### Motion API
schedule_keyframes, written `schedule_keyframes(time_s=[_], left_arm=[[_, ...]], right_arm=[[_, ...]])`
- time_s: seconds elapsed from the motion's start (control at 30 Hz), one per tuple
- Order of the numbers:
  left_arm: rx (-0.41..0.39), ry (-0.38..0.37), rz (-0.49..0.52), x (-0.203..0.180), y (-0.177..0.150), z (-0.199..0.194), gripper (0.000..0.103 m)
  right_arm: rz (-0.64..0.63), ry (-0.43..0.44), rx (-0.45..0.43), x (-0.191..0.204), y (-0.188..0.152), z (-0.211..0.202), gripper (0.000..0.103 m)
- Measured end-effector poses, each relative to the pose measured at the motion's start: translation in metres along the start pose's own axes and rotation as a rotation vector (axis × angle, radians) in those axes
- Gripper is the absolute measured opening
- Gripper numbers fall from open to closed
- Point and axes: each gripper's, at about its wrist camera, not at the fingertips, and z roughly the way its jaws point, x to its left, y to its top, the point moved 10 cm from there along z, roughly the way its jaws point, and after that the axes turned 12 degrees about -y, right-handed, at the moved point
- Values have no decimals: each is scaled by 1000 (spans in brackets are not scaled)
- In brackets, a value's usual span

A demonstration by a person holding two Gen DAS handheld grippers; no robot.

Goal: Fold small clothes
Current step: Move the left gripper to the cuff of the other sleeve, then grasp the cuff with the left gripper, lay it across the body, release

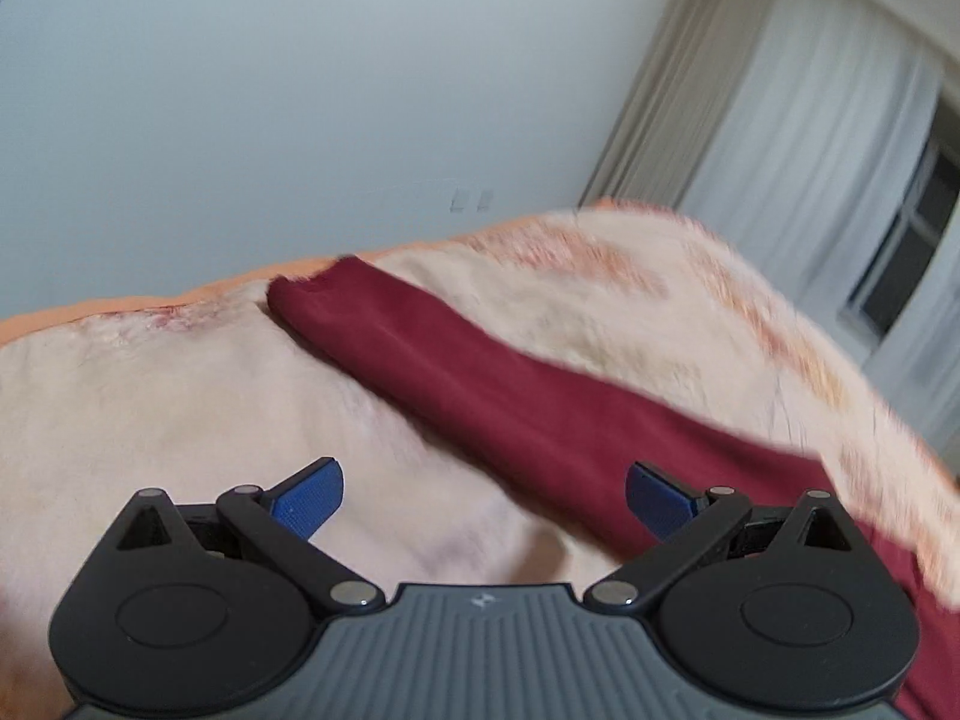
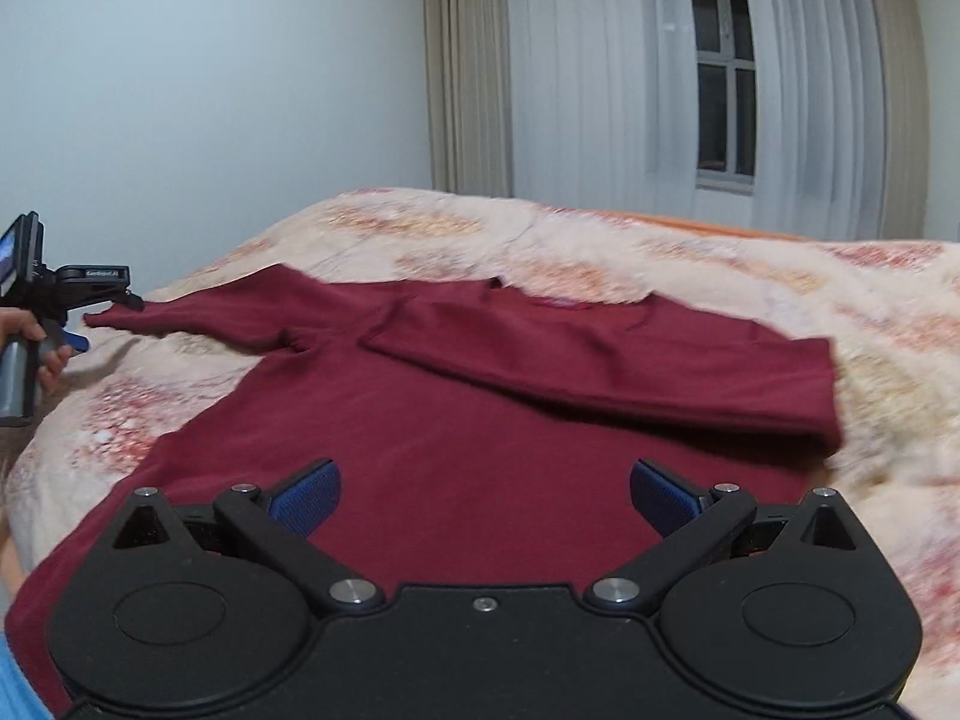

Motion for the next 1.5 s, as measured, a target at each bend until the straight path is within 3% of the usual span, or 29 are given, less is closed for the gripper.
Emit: schedule_keyframes(time_s=[0.13, 0.2, 0.3, 0.37, 0.57, 0.67, 0.8, 0.93, 1.07, 1.27, 1.5], left_arm=[[-68, -4, -75, 14, 13, 7, 102], [-105, 28, -118, 21, 16, 10, 94], [-128, 107, -146, 32, 17, 12, 73], [-139, 153, -152, 38, 17, 15, 48], [-163, 132, -222, 46, 23, 22, 7], [-197, 102, -217, 38, 35, 21, 4], [-255, 49, -132, 4, 61, 12, 4], [-308, -43, 33, -58, 82, -1, 4], [-332, -173, 227, -142, 80, -16, 4], [-319, -380, 497, -270, 29, -28, 4], [-191, -546, 714, -369, -81, -11, 4]], right_arm=[[13, 11, 43, 14, -12, 13, 103], [15, 16, 60, 18, -18, 18, 103], [5, 12, 72, 20, -23, 20, 103], [10, 16, 71, 20, -24, 20, 103], [53, 37, 73, 13, -26, 20, 103], [73, 46, 68, 11, -25, 20, 103], [99, 63, 60, 8, -25, 19, 103], [134, 70, 48, 4, -23, 16, 103], [155, 68, 30, -4, -21, 9, 103], [172, 32, -2, -24, -17, -2, 103], [207, -29, -7, -58, -25, -15, 103]])
